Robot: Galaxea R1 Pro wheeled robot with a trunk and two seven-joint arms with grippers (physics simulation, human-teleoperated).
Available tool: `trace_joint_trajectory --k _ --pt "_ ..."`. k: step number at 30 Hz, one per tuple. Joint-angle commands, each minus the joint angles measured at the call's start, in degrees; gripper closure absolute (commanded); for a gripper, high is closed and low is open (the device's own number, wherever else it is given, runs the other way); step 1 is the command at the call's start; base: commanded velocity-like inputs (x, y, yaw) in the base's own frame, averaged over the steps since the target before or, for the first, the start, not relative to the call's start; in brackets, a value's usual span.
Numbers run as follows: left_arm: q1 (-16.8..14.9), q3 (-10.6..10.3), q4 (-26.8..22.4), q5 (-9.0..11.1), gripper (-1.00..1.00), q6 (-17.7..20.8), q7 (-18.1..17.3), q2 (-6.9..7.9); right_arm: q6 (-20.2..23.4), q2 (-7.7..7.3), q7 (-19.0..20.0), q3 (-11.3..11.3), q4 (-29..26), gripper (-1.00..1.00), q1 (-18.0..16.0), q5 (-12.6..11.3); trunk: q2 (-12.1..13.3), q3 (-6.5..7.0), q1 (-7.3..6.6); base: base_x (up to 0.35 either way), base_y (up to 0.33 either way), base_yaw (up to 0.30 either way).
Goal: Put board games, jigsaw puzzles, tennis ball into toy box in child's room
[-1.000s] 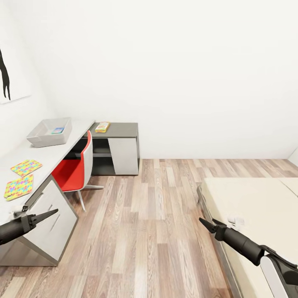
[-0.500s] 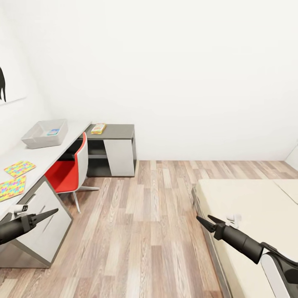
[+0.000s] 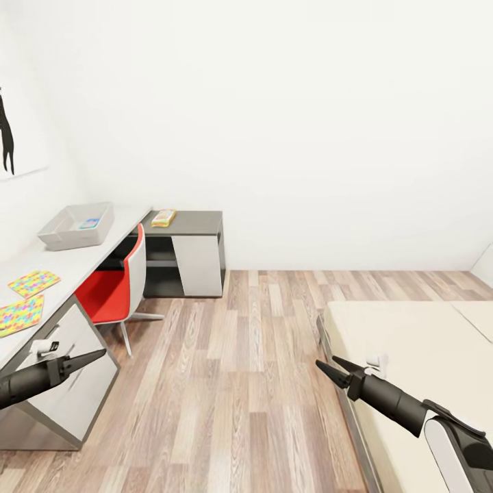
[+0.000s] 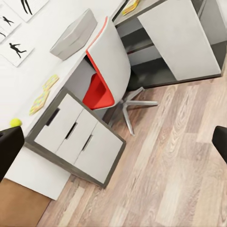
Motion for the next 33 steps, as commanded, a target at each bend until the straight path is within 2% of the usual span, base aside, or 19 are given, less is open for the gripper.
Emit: trace_joint_trajectory --k 1,23,33 --pt "-0.04 -0.09 0.00 0.06 -1.00 0.61 -0.18 0.01 0.41 0.00 0.15 -0.01 -0.02 -1.00 -0.05 -0.31 -0.11 -0.02 0.04 0.000 0.000 0.000" --pt "-0.04 -0.26 -0.01 0.05 -1.00 0.46 -0.43 0.04 0.16 0.06 0.55 0.14 0.03 -1.00 -0.05 -0.26 -0.11 2.08 0.04 0.006 0.000 0.000" --pt "-0.04 -0.23 -0.01 0.05 -1.00 0.48 -0.43 0.08 0.19 0.09 0.48 0.10 0.17 -1.00 -0.05 -0.10 -0.11 2.50 0.04 0.212 0.000 0.009"
